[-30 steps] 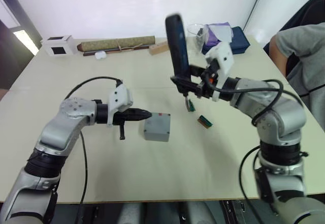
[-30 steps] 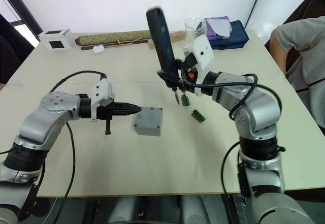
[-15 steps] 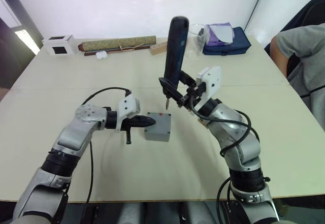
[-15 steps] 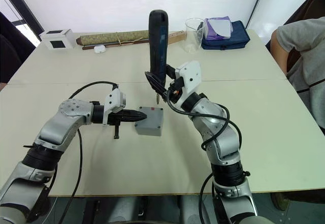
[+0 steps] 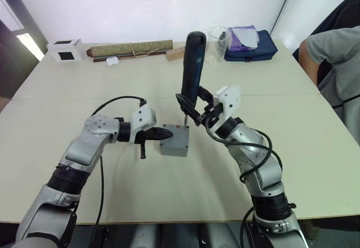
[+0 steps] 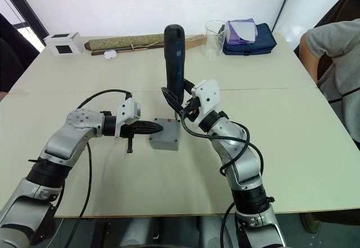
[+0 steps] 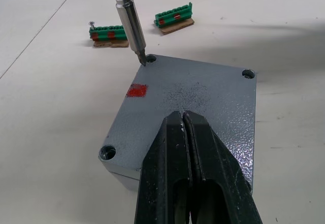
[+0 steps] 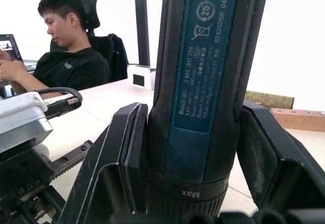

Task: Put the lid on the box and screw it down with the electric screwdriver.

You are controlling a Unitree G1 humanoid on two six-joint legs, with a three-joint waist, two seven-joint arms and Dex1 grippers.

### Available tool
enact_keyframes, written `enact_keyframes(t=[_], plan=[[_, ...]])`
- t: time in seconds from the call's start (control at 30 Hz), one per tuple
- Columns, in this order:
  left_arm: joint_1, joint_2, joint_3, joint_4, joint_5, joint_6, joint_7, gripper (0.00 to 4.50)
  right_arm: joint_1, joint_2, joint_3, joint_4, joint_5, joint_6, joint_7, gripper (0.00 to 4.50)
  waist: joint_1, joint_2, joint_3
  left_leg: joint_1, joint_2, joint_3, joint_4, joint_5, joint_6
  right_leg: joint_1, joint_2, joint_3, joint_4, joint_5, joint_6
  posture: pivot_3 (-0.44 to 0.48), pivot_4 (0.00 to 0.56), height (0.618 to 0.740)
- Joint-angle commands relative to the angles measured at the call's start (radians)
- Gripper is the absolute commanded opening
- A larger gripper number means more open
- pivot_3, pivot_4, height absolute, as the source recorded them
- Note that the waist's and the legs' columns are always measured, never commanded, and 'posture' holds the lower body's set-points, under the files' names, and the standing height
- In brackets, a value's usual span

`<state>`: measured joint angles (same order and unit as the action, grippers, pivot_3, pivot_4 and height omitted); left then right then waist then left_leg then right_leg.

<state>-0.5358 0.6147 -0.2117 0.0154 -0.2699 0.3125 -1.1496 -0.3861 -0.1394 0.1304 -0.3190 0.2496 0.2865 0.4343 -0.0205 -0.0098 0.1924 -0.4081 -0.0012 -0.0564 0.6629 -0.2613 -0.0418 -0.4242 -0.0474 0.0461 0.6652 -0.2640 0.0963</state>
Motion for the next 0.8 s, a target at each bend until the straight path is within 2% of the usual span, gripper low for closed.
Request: enact_keyframes(t=[0.03,0.57,0.8], plan=[[-0.001,0.005,-0.009,0.015,0.027,0.007,0.004,0.00,0.002,-0.010,-0.007,-0.036,-0.009,-0.054,0.003,2.10,0.000,0.000,0.000,0.000,0.000,0.000,0.000,0.000,0.000,0.000,0.000,0.000,0.000,0.000,0.000,0.000,0.150,0.736],[-0.011,-0.001,-0.016,0.030,0.033,-0.003,-0.001,0.00,0.045,-0.045,-0.001,-0.079,-0.001,-0.041,0.009,2.10,0.000,0.000,0.000,0.001,0.000,0.000,0.000,0.000,0.000,0.001,0.000,0.000,0.000,0.000,0.000,0.000,0.150,0.736],[-0.014,-0.007,-0.017,0.036,0.039,-0.003,0.000,0.00,0.061,-0.037,0.025,-0.048,-0.029,-0.077,0.005,2.10,0.000,0.000,-0.001,0.001,0.000,0.000,0.000,0.000,0.000,0.001,0.000,0.000,0.000,0.000,0.000,0.000,0.150,0.736]])
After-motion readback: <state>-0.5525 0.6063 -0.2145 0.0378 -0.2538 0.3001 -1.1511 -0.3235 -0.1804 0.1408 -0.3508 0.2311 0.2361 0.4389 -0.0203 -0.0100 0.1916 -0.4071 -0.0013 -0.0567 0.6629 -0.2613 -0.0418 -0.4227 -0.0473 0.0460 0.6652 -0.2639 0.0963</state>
